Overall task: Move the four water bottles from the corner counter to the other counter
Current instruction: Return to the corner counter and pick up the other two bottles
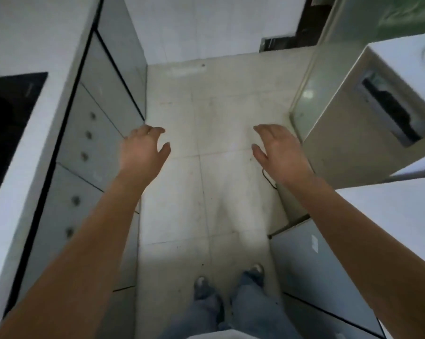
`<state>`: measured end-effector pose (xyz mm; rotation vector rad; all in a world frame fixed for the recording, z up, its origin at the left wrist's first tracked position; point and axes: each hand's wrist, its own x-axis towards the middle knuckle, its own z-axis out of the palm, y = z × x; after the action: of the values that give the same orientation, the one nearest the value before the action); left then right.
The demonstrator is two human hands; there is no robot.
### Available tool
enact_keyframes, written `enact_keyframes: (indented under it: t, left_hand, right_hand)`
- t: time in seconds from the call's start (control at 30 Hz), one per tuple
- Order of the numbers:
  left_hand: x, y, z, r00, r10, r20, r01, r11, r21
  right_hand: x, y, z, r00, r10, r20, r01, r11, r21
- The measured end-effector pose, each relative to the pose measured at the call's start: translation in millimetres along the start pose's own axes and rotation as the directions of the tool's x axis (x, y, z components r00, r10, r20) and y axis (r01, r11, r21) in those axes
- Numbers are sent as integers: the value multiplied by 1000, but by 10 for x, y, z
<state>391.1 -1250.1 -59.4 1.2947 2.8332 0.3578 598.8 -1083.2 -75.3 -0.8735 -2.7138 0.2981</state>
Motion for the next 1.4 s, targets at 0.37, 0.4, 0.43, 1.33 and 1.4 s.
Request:
enact_keyframes:
  t: [0.37,0.4,0.43,1.33,1.4]
  left_hand:
    - [-201,-515,6,983,-183,24,183,983,5]
    - [-165,-500,14,983,-182,18,182,983,-13]
    - [-116,-473,14,985,-173,8,173,984,-37]
    - [2615,-857,11,985,-157,-76,142,974,-176]
    - [2962,-1043,4,987,-144,-72,129,976,-176]
  right_hand:
    - [466,-415,324,980,-177,90,174,984,39]
    - [519,-385,331,979,-185,85,183,982,39]
    - [570,-350,322,978,-190,81,188,981,38]
    - [3316,-176,611,986,-166,24,163,981,102]
    - [3666,-264,685,986,-166,14,164,982,98]
